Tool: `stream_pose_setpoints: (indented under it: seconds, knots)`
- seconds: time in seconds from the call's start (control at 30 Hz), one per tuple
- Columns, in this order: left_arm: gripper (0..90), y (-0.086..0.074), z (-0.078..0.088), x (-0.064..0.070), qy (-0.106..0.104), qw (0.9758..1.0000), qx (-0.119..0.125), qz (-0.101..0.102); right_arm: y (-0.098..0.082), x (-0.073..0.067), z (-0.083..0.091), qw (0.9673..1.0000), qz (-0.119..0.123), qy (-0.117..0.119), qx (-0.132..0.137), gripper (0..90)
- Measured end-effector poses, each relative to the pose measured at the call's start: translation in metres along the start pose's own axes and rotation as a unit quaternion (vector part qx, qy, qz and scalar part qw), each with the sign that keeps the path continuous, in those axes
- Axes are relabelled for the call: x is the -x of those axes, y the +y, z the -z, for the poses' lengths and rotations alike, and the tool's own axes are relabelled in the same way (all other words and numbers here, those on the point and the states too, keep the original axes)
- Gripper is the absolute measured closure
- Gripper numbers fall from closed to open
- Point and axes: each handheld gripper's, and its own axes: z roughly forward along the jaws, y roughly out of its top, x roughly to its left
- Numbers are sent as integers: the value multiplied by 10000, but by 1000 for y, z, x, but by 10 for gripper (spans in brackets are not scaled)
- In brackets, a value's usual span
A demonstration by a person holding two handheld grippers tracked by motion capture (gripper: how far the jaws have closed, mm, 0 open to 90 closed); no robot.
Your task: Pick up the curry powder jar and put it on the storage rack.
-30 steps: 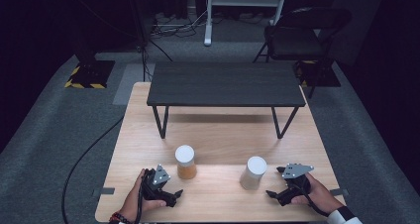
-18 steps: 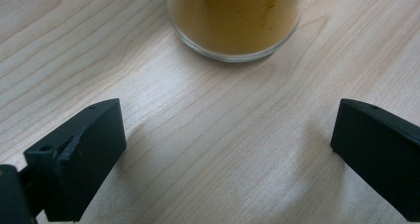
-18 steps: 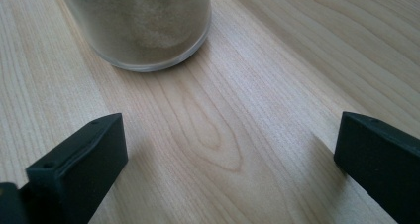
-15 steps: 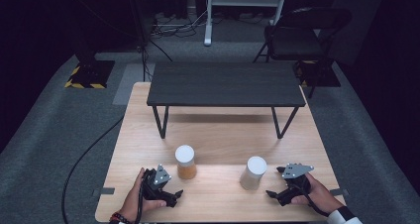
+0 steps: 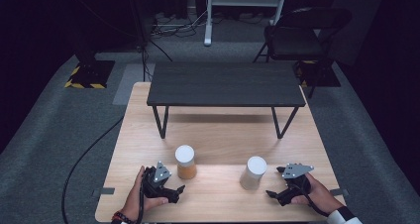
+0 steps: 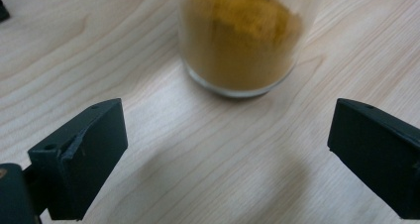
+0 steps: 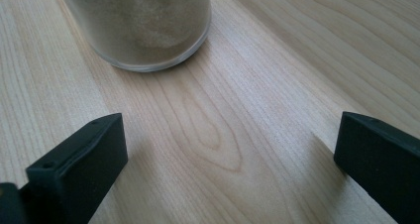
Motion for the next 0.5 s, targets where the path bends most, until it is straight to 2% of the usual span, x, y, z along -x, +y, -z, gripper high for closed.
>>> stream_pose_setpoints:
  seconds: [0.2,0.5]
  knots:
    - [19,6,2,3,18,9999,169,-14,0,0,0,10000,3,6,1,0]
    - [19,17,6,2,-91,9994,326,-22,0,0,0,10000,6,9,1,0]
